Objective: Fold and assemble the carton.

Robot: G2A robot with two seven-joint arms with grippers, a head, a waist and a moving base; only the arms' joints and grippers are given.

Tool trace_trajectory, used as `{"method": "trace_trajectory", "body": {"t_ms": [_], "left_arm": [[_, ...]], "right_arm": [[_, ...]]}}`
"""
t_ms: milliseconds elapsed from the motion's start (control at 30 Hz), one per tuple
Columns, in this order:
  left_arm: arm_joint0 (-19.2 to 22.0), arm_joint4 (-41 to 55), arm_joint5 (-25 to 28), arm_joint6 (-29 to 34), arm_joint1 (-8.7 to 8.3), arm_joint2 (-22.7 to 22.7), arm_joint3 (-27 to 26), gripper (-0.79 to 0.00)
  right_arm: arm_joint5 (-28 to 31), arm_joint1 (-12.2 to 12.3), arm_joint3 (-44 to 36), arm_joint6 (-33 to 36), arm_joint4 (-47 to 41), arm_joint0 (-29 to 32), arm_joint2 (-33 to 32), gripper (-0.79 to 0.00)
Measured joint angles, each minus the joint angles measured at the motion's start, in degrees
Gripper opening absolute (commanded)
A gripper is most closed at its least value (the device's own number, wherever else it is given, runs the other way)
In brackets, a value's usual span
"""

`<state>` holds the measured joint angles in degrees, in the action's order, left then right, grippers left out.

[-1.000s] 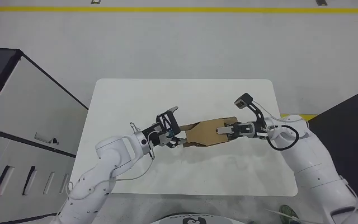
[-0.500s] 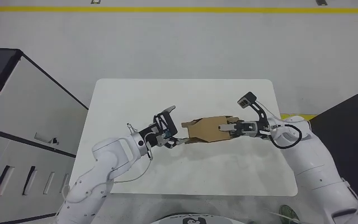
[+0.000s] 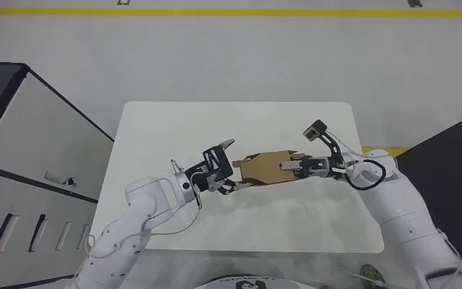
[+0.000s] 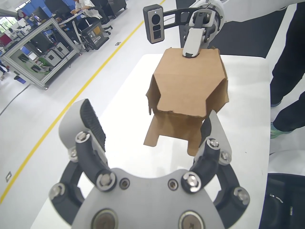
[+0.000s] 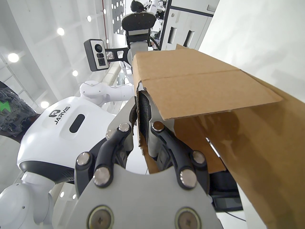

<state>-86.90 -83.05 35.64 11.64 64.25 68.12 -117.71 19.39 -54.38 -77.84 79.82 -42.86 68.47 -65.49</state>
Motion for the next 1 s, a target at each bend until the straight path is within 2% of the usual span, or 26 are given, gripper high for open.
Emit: {"method": "trace_trajectory", "body": {"t_ms": [800,1000], "left_arm": [[0.9,-1.8,-3.1,0.3,-0.05,-2.7,0.0,0.0],[0.7,-4.6,-6.2,1.2,0.0,-3.4,-0.8,0.0]], "right_arm": [[-1.5,-1.8,2.5,-5.0,0.1,-1.4,2.3,-0.785],[-2.1,-2.2,2.7,-5.8,0.0,-1.6,2.7,-0.785]]}}
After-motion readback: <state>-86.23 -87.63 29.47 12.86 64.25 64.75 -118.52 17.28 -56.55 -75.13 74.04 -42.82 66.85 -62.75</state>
